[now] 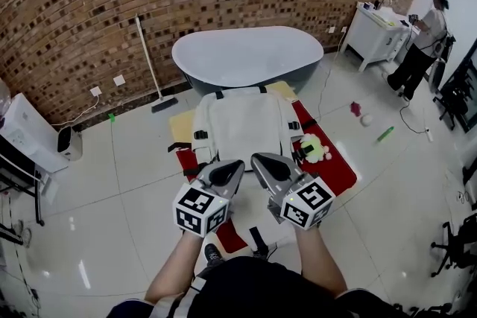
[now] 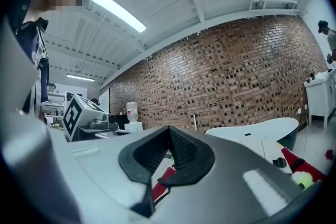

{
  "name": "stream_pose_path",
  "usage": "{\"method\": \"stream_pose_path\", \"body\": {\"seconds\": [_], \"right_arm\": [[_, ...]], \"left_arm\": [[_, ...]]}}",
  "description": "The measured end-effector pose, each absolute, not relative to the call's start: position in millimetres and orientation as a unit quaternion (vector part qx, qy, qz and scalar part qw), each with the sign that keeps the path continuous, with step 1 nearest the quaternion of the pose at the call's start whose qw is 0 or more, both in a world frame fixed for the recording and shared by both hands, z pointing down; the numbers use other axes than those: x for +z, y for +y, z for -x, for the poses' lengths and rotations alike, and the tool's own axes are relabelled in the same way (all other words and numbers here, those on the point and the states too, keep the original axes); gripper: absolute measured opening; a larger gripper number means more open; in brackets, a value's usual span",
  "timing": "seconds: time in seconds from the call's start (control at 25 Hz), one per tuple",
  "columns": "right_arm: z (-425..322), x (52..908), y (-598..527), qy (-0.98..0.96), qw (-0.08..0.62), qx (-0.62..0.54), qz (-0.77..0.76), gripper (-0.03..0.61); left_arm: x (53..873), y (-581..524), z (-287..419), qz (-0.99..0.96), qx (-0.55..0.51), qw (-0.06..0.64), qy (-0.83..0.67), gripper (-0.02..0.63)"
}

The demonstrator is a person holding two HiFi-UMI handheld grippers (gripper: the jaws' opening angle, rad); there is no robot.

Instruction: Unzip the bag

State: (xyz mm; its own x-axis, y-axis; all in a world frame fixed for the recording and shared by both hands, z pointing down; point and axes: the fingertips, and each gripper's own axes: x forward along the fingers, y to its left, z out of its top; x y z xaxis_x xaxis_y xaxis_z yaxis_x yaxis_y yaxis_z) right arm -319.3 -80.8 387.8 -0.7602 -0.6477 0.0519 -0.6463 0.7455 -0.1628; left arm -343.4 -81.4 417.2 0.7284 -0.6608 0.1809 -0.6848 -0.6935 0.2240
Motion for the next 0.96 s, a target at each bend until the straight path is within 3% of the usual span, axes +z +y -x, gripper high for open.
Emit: {"method": "stream_pose_path", "body": {"seconds": [0.96], "right_arm": [[318.6, 377.9, -82.7, 0.935, 0.010, -0.083, 0.343, 0.006]], "left_arm": [[404.6, -82.9, 344.0, -0.921, 0.035, 0.126, -0.368, 0.002]]}}
